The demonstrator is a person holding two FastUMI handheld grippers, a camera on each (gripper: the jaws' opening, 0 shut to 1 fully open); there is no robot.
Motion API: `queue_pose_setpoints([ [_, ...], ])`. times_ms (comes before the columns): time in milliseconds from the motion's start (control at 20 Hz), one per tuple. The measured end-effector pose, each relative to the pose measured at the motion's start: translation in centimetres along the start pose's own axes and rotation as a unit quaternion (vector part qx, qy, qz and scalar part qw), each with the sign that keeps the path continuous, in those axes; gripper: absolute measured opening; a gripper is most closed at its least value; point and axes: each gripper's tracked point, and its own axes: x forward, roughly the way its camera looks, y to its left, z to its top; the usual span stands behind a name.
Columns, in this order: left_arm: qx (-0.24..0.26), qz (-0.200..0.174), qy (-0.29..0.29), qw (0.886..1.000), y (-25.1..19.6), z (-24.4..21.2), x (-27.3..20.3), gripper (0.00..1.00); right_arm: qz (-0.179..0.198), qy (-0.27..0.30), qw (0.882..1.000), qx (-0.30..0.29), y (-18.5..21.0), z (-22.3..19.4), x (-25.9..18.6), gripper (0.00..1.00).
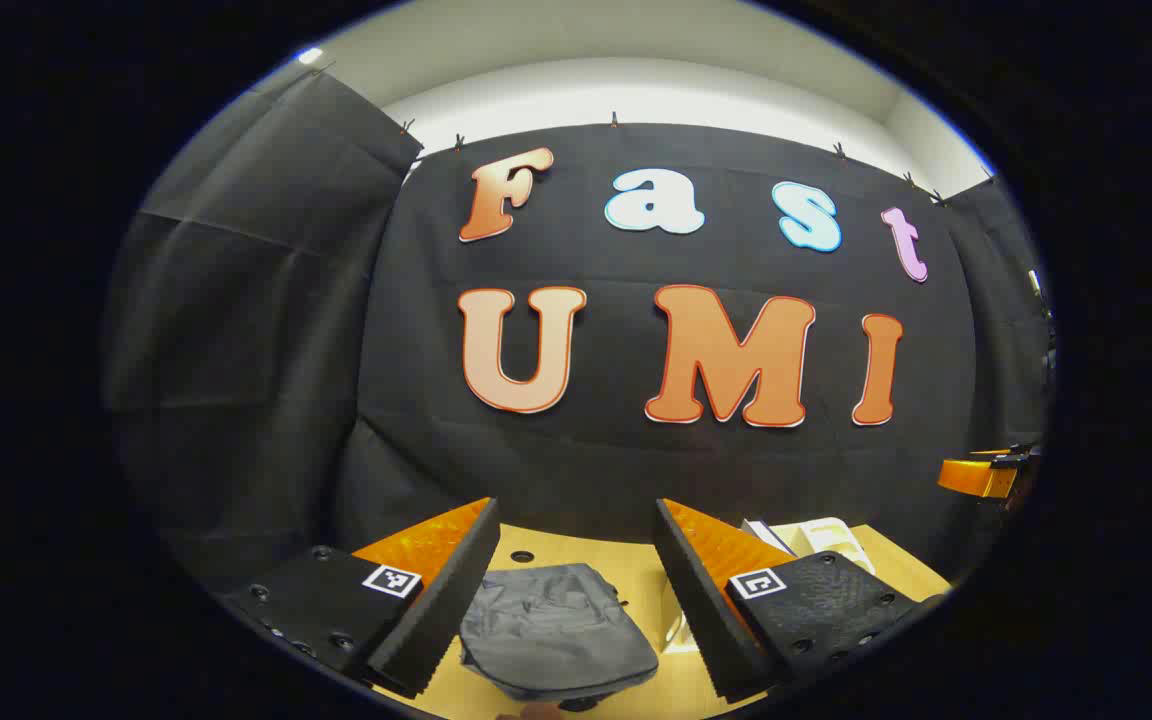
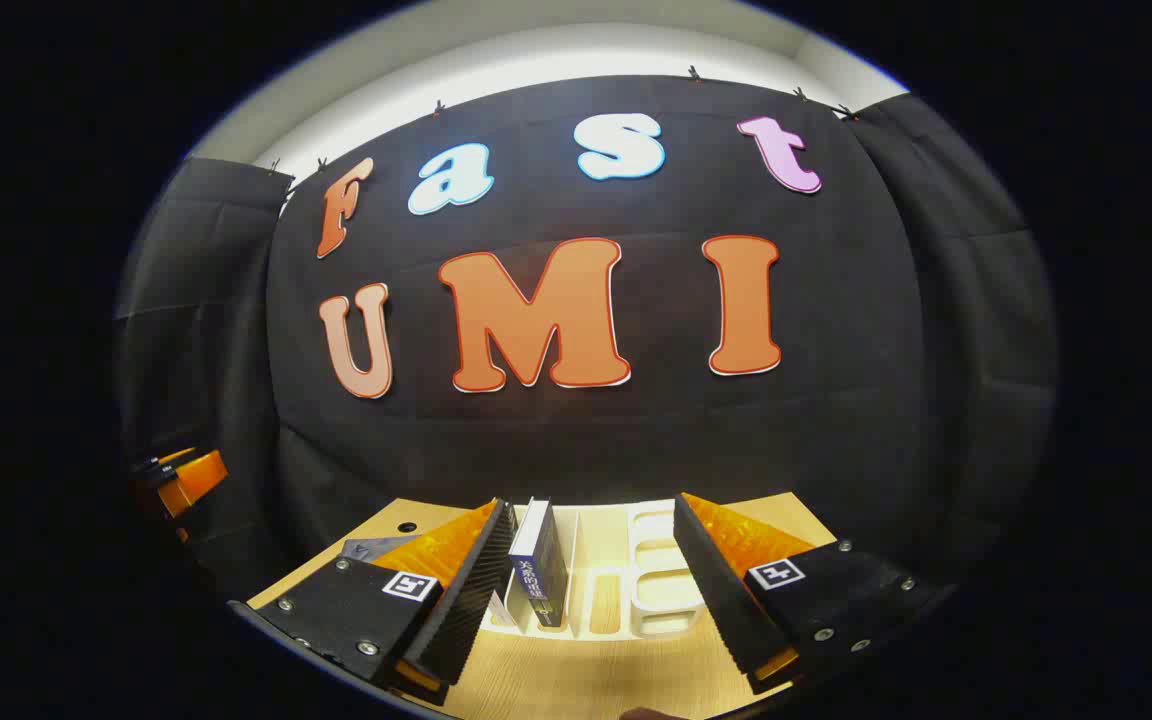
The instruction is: Open the schoolbag, grab two books from the bookshelf and put them into the schoolbag.
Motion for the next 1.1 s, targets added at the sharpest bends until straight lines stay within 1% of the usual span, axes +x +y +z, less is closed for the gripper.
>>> queue_pose_setpoints([
  [150, -0.006, -0.004, -0.011, 1.0, 0.0, 1.1, 0.5, 0.96, 0.004, -0.001, 1.0, -0.008, 0.4, -0.1, -0.3, 0.97],
  [250, -0.009, -0.014, -0.019, 1.0, -0.7, 1.9, 1.3, 0.96, 0.003, -0.004, 1.0, -0.008, 0.3, 0.1, -0.9, 0.97],
  [550, -0.005, -0.03, -0.05, 0.998, -2.3, 4.2, 2.7, 0.96, -0.02, -0.024, 0.999, -0.01, -1.7, 1.2, -2.0, 0.97],
  [800, -0.006, -0.03, -0.05, 0.998, -2.2, 4.5, 3.4, 0.96, -0.031, -0.023, 0.999, -0.007, -2.6, 1.5, -2.6, 0.97],
  [900, 0.002, -0.029, -0.042, 0.999, -2.0, 3.8, 3.6, 0.96, -0.03, -0.017, 0.999, -0.005, -2.7, 1.2, -2.7, 0.97],
  [1000, 0.02, -0.026, -0.035, 0.999, -1.4, 3.1, 3.4, 0.95, -0.028, -0.008, 1.0, -0.003, -2.6, 0.6, -2.9, 0.97],
  [1100, 0.042, -0.021, -0.024, 0.999, -0.6, 2.4, 3.0, 0.96, -0.028, 0.003, 1.0, -0.001, -2.6, -0.1, -2.8, 0.97],
])
